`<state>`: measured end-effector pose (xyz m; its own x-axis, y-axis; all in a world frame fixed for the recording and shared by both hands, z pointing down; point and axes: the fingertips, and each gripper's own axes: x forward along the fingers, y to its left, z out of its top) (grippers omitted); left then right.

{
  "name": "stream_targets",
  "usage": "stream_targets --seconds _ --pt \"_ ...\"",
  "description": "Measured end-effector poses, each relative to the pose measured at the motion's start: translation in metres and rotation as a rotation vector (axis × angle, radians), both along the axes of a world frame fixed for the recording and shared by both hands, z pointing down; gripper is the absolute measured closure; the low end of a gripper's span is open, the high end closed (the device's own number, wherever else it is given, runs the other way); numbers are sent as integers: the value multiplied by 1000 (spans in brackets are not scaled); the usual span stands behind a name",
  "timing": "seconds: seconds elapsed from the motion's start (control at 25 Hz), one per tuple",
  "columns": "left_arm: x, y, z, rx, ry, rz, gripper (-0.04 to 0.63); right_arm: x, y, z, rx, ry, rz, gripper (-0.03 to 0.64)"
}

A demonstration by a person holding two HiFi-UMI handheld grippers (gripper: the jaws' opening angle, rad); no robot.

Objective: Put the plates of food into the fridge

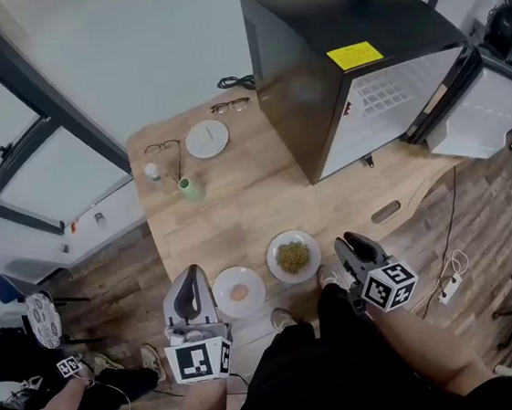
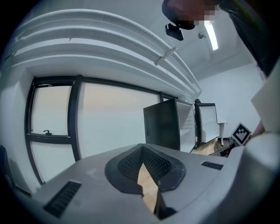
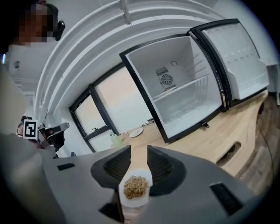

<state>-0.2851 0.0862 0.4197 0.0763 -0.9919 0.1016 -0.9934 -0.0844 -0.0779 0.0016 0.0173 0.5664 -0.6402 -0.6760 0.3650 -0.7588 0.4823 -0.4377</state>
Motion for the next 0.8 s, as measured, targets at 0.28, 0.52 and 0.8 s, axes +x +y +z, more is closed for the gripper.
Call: stream_targets --seconds 0.28,0.52,0.8 --pt "-4 28 15 -57 -55 41 591 -1 42 72 -144 -35 -25 469" --pt "-17 45 26 -103 -78 38 591 -11 60 123 -328 -189 69 439" --pt "-21 49 27 -121 -114 47 591 -25 57 159 -471 -280 132 402"
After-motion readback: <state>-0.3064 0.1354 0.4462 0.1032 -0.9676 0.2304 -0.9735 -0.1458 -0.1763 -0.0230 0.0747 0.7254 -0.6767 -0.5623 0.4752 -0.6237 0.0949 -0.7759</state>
